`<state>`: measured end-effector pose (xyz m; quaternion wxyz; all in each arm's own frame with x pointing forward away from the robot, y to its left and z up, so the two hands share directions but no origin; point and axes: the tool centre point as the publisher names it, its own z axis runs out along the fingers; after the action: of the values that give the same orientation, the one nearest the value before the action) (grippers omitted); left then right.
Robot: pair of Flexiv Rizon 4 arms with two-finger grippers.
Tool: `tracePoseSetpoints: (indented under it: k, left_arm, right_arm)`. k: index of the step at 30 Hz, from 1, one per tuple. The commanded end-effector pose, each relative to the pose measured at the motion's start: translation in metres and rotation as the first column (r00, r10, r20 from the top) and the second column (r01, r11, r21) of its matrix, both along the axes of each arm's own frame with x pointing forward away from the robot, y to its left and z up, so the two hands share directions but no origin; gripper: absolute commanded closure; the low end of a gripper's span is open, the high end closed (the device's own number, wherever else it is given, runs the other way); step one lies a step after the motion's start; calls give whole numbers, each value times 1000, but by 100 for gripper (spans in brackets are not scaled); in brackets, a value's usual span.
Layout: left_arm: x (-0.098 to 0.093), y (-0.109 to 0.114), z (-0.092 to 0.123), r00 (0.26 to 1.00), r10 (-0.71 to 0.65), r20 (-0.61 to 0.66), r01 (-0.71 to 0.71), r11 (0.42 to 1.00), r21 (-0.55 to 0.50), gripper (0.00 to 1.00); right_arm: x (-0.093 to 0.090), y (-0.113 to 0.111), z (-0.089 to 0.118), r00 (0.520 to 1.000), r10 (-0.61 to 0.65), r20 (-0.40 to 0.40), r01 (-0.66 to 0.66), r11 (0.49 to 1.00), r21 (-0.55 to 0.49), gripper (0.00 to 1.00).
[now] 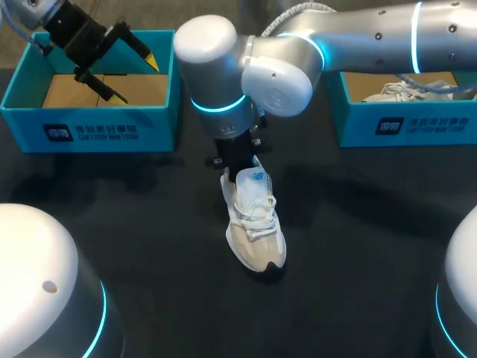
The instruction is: Take the shoe out of the shoebox, open the shoe tongue, remove and reinsert the insole, then place the shoe into the shoebox
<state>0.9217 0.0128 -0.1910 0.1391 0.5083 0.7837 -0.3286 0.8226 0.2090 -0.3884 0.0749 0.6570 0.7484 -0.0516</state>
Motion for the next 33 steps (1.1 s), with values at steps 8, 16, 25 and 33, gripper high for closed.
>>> tracePoseSetpoints:
  k: [8, 16, 25, 33]
  left_arm:
    - [-1, 0, 1, 1000, 1, 1, -1, 1000, 4, 0]
    - [-1, 0, 1, 1000, 1, 1, -1, 1000, 4, 0]
    - [-1, 0, 1, 1000, 1, 1, -1, 1000, 4, 0]
    - [-1, 0, 1, 1000, 1, 1, -1, 1000, 4, 0]
  right_arm:
    - [1, 3, 11, 999, -15, 53, 16, 1000, -19, 100]
    - [17, 0, 16, 994, -5, 109, 9, 1000, -29, 100]
    - [26, 0, -3, 991, 20, 129, -11, 997, -71, 100]
    - [20, 5, -13, 995, 30, 91, -27, 999, -35, 100]
